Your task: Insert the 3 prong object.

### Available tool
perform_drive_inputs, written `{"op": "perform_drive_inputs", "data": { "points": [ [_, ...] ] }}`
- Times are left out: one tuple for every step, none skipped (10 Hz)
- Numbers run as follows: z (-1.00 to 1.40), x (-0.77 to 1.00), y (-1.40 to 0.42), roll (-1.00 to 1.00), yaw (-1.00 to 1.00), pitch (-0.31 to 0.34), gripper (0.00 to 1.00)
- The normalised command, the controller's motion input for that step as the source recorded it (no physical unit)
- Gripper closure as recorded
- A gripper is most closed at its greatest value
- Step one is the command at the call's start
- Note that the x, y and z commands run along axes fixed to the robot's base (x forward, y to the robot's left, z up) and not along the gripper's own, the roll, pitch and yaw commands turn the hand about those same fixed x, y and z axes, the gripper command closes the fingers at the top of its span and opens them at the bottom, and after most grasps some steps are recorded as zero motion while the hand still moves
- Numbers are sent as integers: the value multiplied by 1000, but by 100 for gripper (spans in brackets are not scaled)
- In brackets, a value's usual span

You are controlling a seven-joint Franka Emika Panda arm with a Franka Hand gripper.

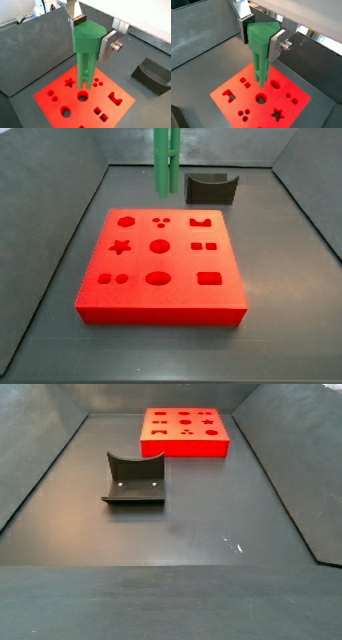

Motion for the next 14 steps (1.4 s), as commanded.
{"op": "perform_drive_inputs", "data": {
  "points": [
    [0, 0, 0, -13, 0, 0, 100],
    [-37, 0, 0, 26, 0, 0, 100],
    [0, -291, 409, 29, -83, -66, 100],
    [0, -114, 806, 47, -166, -46, 100],
    [-86, -14, 931, 66, -43, 0, 100],
    [-86, -126, 854, 139, 54, 0, 100],
    [-157, 0, 391, 230, 531, 0, 100],
    [-291, -60, 249, 283, 529, 0, 100],
    [-514, -191, 0, 239, 577, 0, 100],
    [-551, -111, 0, 160, 643, 0, 100],
    [-411, -63, -31, 117, 503, -24, 100],
    [-234, 0, -60, 37, 206, -90, 100],
    [-183, 71, -40, 0, 17, -117, 100],
    [-149, 200, -66, 24, 0, -163, 100]
  ]
}}
